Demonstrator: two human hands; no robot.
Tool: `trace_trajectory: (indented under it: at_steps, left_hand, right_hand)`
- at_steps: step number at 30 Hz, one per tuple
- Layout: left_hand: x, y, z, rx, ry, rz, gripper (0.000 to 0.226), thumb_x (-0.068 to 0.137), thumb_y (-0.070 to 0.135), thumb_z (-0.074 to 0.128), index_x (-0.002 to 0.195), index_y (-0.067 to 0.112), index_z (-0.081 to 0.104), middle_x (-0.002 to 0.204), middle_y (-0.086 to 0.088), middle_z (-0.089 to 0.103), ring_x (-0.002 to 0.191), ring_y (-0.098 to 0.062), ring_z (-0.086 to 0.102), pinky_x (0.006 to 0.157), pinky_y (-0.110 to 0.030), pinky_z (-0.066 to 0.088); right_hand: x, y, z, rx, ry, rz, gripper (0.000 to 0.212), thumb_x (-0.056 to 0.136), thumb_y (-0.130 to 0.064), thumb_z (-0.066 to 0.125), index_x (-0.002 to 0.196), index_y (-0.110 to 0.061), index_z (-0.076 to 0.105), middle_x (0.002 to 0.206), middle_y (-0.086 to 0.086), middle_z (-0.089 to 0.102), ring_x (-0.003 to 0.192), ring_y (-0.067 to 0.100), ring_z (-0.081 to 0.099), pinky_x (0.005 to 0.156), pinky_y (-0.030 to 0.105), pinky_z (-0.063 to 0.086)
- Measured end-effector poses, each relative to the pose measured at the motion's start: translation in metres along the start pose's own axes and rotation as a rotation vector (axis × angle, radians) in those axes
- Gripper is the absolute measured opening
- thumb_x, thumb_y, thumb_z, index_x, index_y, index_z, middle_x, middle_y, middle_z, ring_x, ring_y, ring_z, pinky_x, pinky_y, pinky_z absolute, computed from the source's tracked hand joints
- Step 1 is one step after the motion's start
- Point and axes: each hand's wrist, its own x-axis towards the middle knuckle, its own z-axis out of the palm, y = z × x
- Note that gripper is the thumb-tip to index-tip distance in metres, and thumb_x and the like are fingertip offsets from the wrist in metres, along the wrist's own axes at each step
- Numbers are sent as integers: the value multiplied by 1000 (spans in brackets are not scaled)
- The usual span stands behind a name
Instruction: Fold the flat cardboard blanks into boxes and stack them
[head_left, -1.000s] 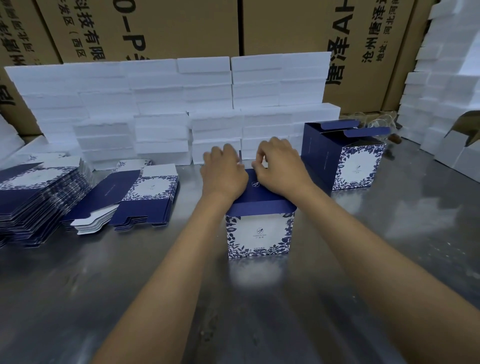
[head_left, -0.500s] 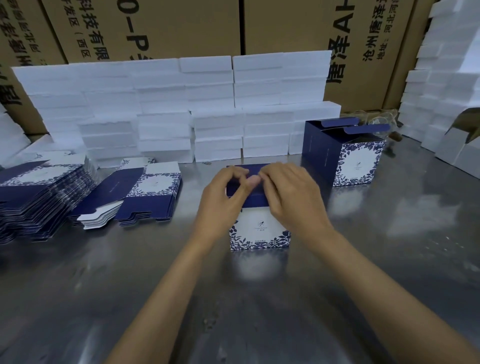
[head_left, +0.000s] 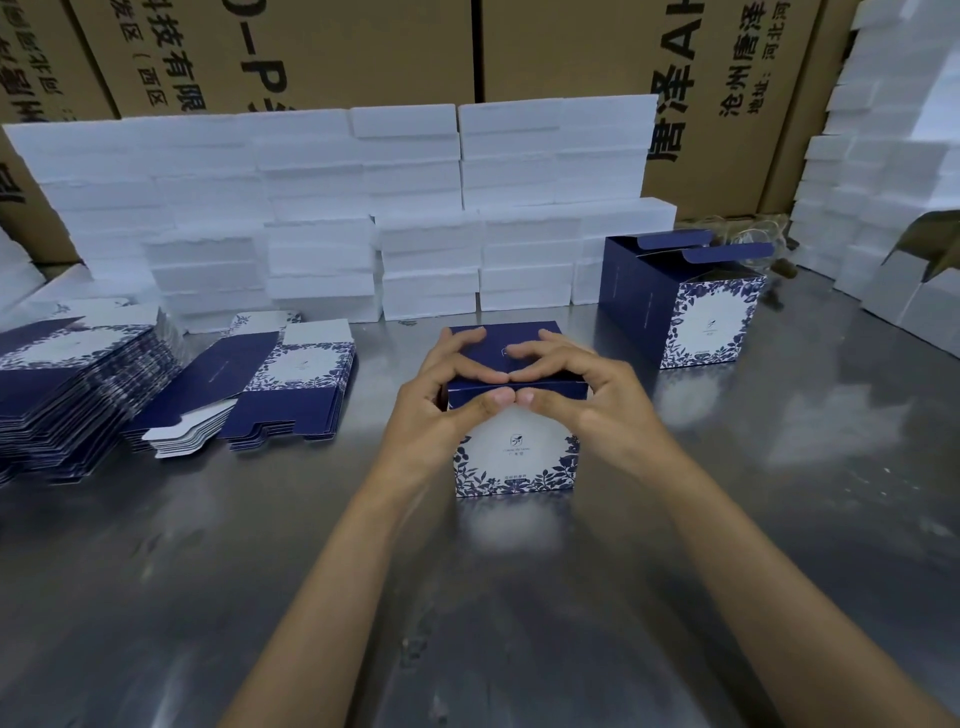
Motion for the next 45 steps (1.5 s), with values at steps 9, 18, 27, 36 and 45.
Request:
trace_trajectory:
  at_steps: [9,18,27,36,45]
  left_hand:
    - [-3,0,-24,-224,-128,-58,16,75,6,72,91,9,73,144,8,56,138,6,38,94,-17,48]
    - [-7,4,-23,-124,-81,-77,27,84,9,67,111,4,70,149,5,48,138,2,41,104,-18,44]
    - [7,0,62,58,22,-20,26,90,10,71,110,26,76,140,-5,59,141,7,32,93,-4,40]
    - [47,-4,171,105,-111,0,24,92,17,69,115,23,74,138,-2,61,146,-2,28,83,8,30]
    - [86,-16,236,74,-117,-68,23,94,20,66,116,25,71,144,-2,56,149,-5,21,110,-21,28]
  right_hand:
    - [0,9,-5,59,13,27,26,82,-4,80,92,-28,77,119,-12,72,142,2,40,120,28,29]
    - [-5,6,-14,-71,9,-4,28,88,-3,75,107,-23,77,128,-9,68,142,4,41,118,24,30]
    - [-30,24,-19,-775,543,-192,27,84,-10,62,110,-14,66,121,-3,67,121,21,58,103,40,33]
    - [-44,55,-96,-971,663,67,74,83,-57,56,141,-11,47,148,-1,53,155,22,22,122,56,16]
    - [-24,96,-138,-945,714,192,82,95,-44,60,158,-19,14,171,0,12,158,24,-4,125,56,7]
